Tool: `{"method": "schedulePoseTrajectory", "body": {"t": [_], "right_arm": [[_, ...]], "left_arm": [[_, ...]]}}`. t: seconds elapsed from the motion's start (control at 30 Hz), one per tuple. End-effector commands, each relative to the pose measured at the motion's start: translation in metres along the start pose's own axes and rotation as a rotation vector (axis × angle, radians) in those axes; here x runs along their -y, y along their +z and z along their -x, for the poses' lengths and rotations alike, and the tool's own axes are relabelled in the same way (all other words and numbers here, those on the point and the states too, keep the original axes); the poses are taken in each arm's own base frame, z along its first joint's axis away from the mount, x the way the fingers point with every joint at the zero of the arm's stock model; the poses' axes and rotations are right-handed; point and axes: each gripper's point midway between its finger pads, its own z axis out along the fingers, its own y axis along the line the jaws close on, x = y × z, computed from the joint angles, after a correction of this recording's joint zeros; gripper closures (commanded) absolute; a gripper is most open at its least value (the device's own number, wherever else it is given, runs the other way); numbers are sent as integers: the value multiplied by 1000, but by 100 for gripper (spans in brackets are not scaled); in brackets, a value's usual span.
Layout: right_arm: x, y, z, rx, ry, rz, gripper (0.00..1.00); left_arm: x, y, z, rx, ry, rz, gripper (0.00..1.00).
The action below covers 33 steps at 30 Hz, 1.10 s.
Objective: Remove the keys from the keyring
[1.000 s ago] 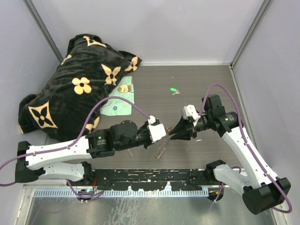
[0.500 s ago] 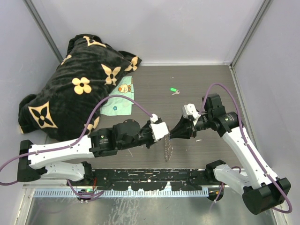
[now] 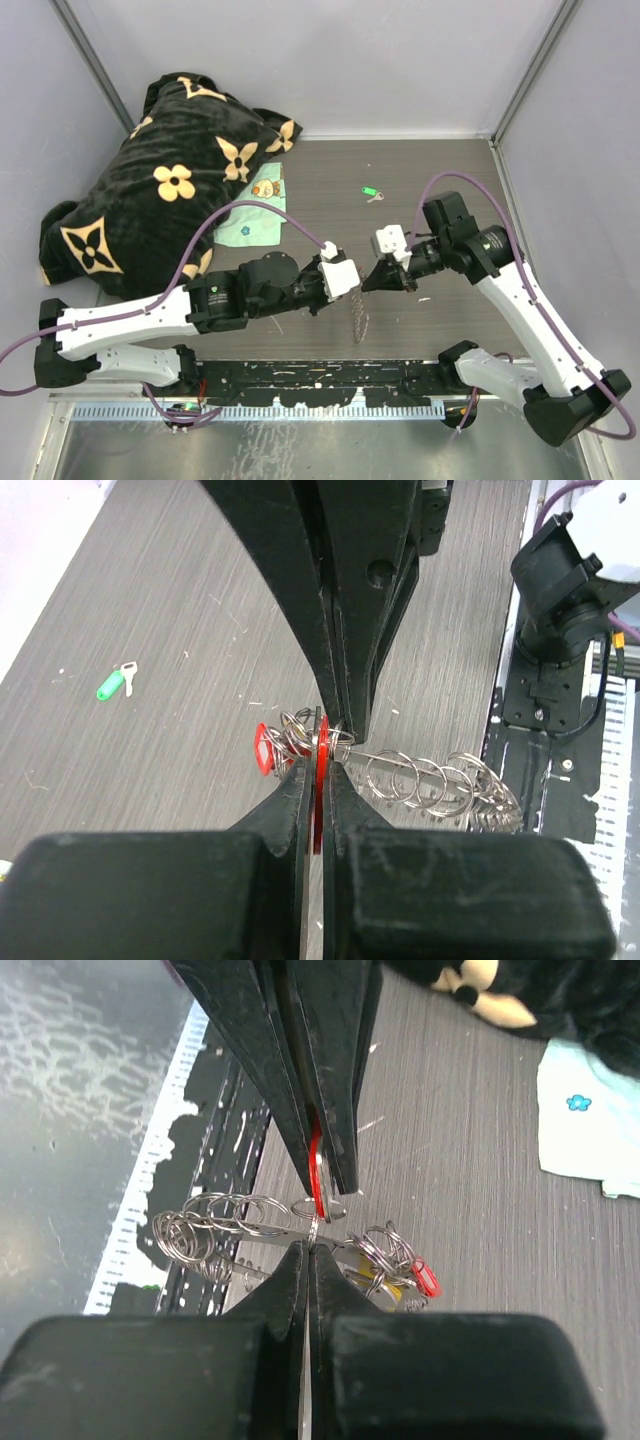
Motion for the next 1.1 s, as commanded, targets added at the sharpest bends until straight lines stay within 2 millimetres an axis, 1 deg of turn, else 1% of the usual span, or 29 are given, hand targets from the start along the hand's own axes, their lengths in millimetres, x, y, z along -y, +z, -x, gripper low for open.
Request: {"method": "schedulePoseTrajectory", "body": {"t": [0.0,0.13,0.3,0.43,0.53,0.63,0.73,0.9,1.03,1.07], "right_arm": [[-4,-7,-10,-255,-43,15,99],[-2,-17,-13,-396,-34,-4,99],[7,-34,-17,-549,20,-40,99],[18,-38,-21,-652,49,-98,99],[17,-31,-18,-645,61,-77,99],[13,-22,-22,-664,70,-42,99],[13,-20,-25,-680,67,-31,99],[4,-13,-13,-591,42,16,94],[5,-9,-16,-519,59,13,91],[5,-9,-17,-496,63,11,88]], "left_arm": [[-11,-7,39,63,43,21,100],[-12,-2,35,28,72,22,100],[-13,-2,35,39,76,33,100],[-13,0,34,45,74,32,100],[-12,3,34,53,69,33,100],[-12,4,33,52,69,37,100],[-14,4,31,48,68,46,100],[-14,2,29,57,57,55,100],[-13,-4,33,90,32,49,100],[-13,-6,35,102,26,48,100]]}}
